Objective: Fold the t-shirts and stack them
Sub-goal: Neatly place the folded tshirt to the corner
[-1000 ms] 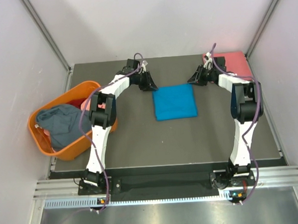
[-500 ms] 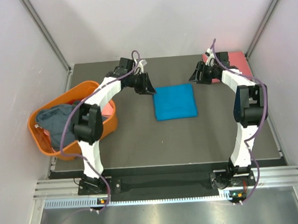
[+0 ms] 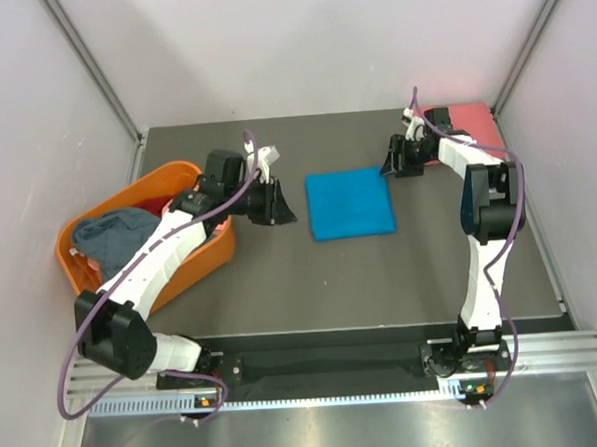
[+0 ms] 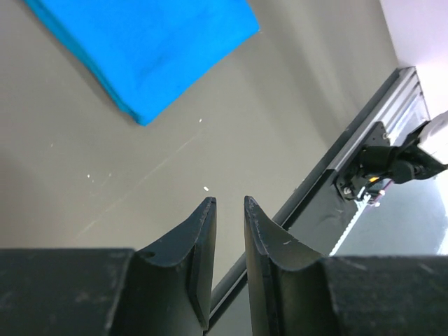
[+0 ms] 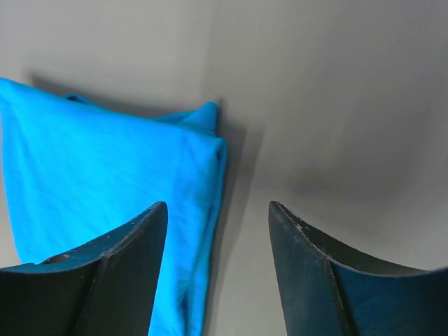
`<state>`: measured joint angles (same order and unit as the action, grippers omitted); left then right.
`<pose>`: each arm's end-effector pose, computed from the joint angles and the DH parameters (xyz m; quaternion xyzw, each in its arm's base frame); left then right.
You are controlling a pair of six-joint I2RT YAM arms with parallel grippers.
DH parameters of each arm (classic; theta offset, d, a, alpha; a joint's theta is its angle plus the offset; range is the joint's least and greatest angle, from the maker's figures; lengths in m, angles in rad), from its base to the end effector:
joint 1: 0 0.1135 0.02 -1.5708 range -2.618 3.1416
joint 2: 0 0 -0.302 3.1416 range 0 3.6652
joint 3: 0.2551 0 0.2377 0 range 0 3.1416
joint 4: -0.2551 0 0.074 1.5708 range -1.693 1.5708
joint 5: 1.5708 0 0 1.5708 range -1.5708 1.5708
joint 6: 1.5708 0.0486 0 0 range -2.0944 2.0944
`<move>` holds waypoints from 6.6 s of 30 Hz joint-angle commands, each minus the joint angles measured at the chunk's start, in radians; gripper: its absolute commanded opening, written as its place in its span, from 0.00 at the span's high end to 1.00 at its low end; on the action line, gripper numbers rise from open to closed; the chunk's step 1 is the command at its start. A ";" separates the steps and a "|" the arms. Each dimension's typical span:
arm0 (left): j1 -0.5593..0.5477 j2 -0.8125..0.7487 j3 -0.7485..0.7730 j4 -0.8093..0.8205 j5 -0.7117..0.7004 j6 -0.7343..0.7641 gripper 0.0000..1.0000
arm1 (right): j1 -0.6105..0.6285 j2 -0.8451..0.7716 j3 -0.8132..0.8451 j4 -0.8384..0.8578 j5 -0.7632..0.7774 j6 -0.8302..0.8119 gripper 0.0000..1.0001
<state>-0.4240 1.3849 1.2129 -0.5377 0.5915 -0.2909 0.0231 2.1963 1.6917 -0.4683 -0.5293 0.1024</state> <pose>0.2512 -0.1431 0.3555 0.1792 0.8593 -0.3878 0.2813 0.4917 0.0359 0.2038 -0.0404 0.9247 0.2673 0.2680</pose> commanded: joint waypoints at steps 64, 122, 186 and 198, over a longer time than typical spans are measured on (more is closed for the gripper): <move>-0.013 -0.073 -0.167 0.134 -0.022 0.050 0.51 | 0.107 -0.279 -0.185 0.217 0.234 -0.032 1.00; -0.013 0.020 -0.150 0.128 0.001 0.042 0.50 | -0.084 -0.254 0.324 0.079 0.508 -0.518 1.00; -0.029 0.054 -0.119 0.091 0.011 0.055 0.42 | -0.278 -0.023 0.338 0.333 0.281 -0.078 0.87; -0.029 -0.010 -0.130 0.097 -0.047 0.056 0.42 | -0.264 -0.073 0.178 0.273 0.078 0.065 0.97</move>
<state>-0.4480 1.4151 1.0634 -0.4637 0.5652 -0.2573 -0.2504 2.1639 1.8954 -0.1902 -0.3656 0.0956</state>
